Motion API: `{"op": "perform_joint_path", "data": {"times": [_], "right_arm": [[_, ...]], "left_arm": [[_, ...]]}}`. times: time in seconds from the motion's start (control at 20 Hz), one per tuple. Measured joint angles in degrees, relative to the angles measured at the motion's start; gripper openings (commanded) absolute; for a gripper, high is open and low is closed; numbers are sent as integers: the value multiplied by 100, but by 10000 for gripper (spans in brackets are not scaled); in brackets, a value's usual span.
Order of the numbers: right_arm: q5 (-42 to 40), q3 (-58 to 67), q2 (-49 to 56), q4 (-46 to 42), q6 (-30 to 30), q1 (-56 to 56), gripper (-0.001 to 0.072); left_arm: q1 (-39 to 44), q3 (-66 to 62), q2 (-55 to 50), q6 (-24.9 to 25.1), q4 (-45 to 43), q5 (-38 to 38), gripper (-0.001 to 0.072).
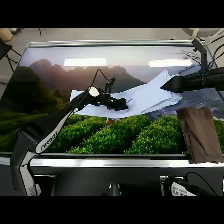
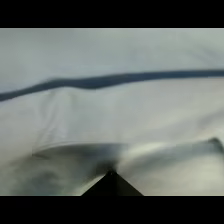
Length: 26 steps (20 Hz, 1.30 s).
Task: Fold the shirts.
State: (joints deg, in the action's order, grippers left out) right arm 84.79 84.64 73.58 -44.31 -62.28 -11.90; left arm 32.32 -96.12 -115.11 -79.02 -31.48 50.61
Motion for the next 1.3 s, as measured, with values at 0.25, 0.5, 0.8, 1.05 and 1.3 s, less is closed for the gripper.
{"op": "perform_joint_path", "data": {"times": [0.25, 0.5, 0.8, 1.05, 1.3], "right_arm": [[557, 4, -610, -354, -114, 0, 26], [380, 2, -452, -581, -162, 74, 24], [-935, 2, 573, 81, -118, 1425, 24], [-2267, 144, 1969, 855, -44, 2750, 26], [-3261, 562, 3289, 2299, 192, 3482, 532]], "left_arm": [[323, -20, -212, 273, 1180, -396, 27], [-186, -37, 415, 505, 531, -98, 26], [-1886, -44, 2218, 201, -1556, 525, 28], [-3042, -44, 3545, 76, -2022, 931, 28], [-3261, -44, 4264, 59, -2144, 1329, 28]]}}
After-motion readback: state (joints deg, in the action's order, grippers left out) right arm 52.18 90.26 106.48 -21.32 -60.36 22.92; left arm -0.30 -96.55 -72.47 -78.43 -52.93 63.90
